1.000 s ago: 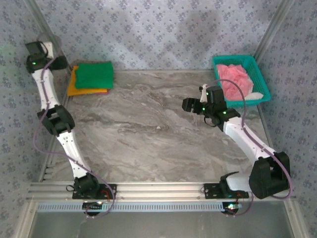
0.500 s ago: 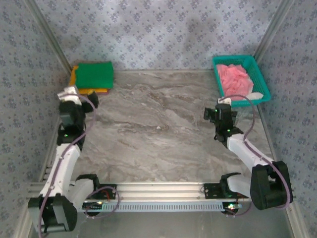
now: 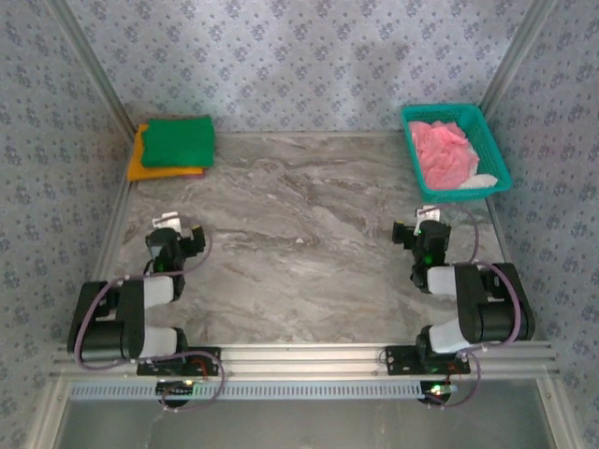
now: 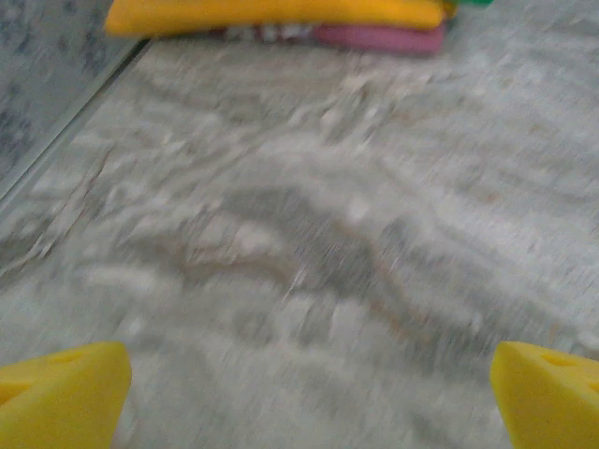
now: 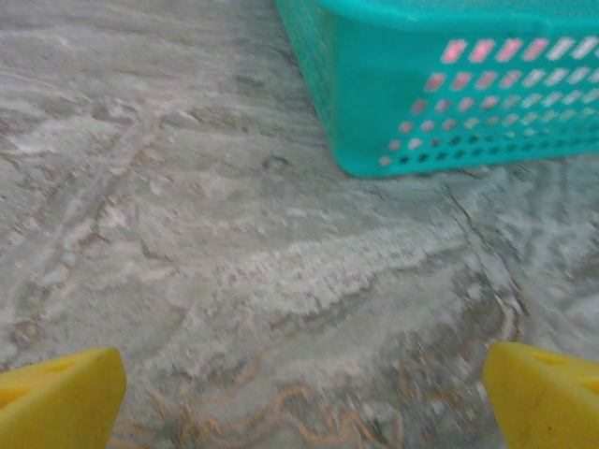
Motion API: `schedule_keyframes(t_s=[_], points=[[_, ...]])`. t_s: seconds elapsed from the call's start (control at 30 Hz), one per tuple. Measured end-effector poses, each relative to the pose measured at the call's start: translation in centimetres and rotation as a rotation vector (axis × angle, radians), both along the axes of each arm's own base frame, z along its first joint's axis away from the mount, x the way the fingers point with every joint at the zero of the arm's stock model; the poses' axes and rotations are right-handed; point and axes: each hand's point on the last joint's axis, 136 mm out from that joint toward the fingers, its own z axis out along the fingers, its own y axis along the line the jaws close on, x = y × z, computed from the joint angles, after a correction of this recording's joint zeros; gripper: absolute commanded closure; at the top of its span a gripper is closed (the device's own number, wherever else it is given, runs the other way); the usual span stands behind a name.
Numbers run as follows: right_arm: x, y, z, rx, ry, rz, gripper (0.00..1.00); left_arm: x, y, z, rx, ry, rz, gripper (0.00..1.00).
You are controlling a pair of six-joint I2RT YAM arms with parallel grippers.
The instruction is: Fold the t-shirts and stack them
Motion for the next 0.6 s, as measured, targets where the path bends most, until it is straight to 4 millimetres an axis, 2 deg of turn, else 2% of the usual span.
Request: schedule_keyframes(t_s=[0.13,0.23,0.37,0.6], points=[[0.8,-0.6,-0.4,0.043,-0.006,0.023,0.00,1.8,-1.1,-0.1,-0.009,-0.038,-0.067,0.02],[1.8,-0.7,0.7,0.048,-0.036,0.029,0.00,2.8,-1.5,-0.5,-0.015,-0.013,-0.094,0.02],[2.5,0.1,1.6,0.045,-0.056,0.054,0.00,4.6,-1.4,1.3,-0.019,-0.055,-0.099,0.02],[2.5,0.3,1.5,0.047,-0.053,0.062,0.00,4.7,-1.3,1.4,-0.020,-0.052,-0.098,0.02]])
